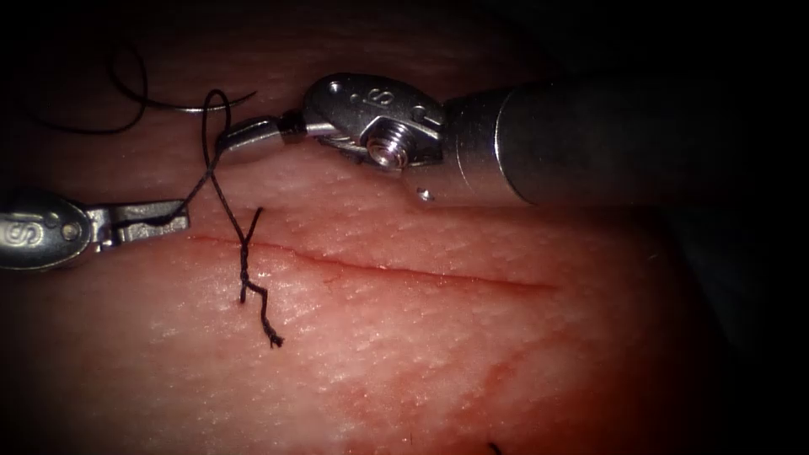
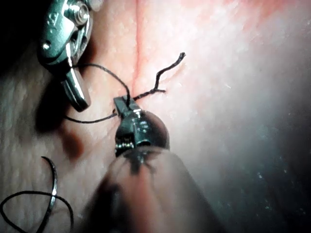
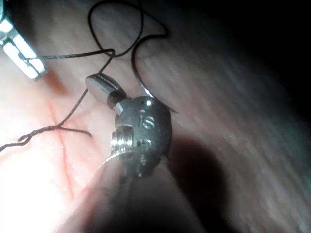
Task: Wound Closure
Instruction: With the left tool, loop the suture clockwise once around the right driver
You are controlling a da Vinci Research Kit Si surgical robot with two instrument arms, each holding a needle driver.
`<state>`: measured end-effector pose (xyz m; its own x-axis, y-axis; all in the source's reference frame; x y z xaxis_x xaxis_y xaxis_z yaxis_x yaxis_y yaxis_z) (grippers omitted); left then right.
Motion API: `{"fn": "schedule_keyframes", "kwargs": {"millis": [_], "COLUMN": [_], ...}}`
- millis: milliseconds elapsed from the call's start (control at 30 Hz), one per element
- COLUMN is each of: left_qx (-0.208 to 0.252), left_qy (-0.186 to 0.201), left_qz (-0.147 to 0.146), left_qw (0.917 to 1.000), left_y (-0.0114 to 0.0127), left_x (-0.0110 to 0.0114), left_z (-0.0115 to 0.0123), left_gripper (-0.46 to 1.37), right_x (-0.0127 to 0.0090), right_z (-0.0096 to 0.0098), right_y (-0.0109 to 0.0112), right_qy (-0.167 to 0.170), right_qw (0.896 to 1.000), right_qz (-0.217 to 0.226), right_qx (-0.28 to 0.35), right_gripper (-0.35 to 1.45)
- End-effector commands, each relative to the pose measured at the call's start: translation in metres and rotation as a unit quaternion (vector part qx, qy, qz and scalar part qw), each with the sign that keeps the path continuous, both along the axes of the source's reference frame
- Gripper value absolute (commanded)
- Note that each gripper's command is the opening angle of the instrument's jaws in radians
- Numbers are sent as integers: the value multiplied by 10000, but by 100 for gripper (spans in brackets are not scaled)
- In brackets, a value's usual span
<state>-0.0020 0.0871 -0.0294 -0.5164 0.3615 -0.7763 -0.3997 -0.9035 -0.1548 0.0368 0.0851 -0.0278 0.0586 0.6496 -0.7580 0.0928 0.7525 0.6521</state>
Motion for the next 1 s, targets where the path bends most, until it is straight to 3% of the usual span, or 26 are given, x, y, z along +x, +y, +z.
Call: {"fn": "schedule_keyframes", "kwargs": {"millis": [33,633,1000], "left_qx": [23,42,18], "left_qy": [-18,-26,-28], "left_qz": [41,2,10], "left_qw": [10000,10000,10000], "left_y": [0,7,15], "left_x": [0,-11,-20], "left_z": [1,8,14], "left_gripper": [-35,-35,-35], "right_x": [0,8,15], "right_z": [-1,-7,-6], "right_y": [0,3,4], "right_qy": [9,232,724], "right_qw": [10000,9996,9965], "right_qz": [20,164,242], "right_qx": [8,89,340], "right_gripper": [-35,-35,-35]}}
